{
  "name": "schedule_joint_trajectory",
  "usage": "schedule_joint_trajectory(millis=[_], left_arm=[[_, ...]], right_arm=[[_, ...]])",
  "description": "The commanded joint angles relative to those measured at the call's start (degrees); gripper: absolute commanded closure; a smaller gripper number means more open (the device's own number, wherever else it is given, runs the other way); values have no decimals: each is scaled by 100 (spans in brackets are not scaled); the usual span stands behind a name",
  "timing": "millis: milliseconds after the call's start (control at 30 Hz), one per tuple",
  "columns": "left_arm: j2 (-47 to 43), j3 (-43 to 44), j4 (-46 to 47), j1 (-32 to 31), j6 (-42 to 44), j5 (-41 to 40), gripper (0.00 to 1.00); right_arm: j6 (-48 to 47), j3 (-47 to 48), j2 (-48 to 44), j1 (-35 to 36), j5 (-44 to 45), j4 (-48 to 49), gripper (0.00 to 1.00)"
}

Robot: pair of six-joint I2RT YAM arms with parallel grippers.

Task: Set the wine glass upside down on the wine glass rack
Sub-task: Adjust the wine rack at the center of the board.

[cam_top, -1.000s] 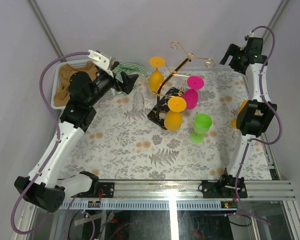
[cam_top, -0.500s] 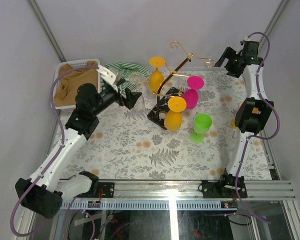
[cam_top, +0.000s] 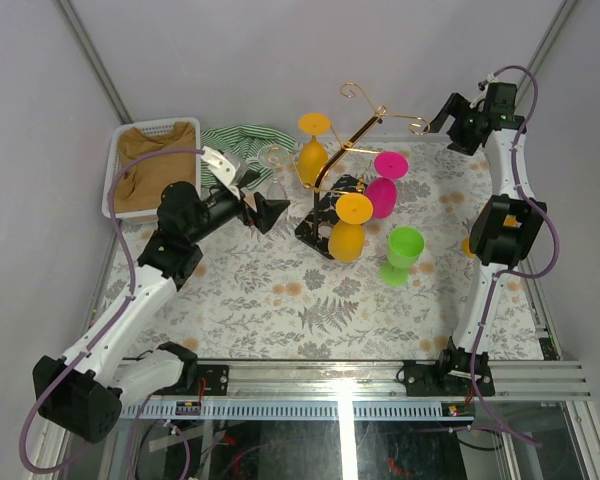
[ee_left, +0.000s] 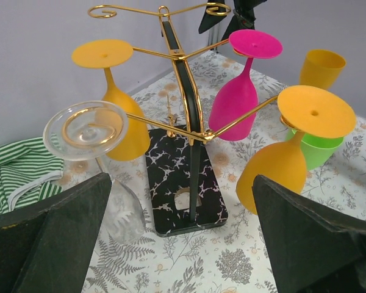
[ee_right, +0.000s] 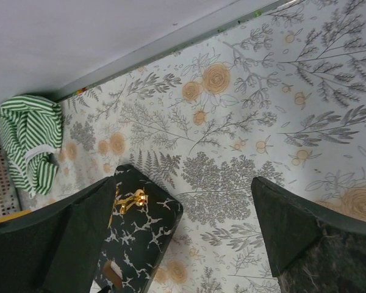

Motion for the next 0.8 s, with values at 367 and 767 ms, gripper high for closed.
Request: schedule_joint_trajectory(millis=[367,767], left_arm=[[102,360,516,-48,9,248,0],[3,466,251,-48,185,373,0]], right_arm=[[388,-87,297,669,-193,52,0],[552,-941,220,871,75,347,1]])
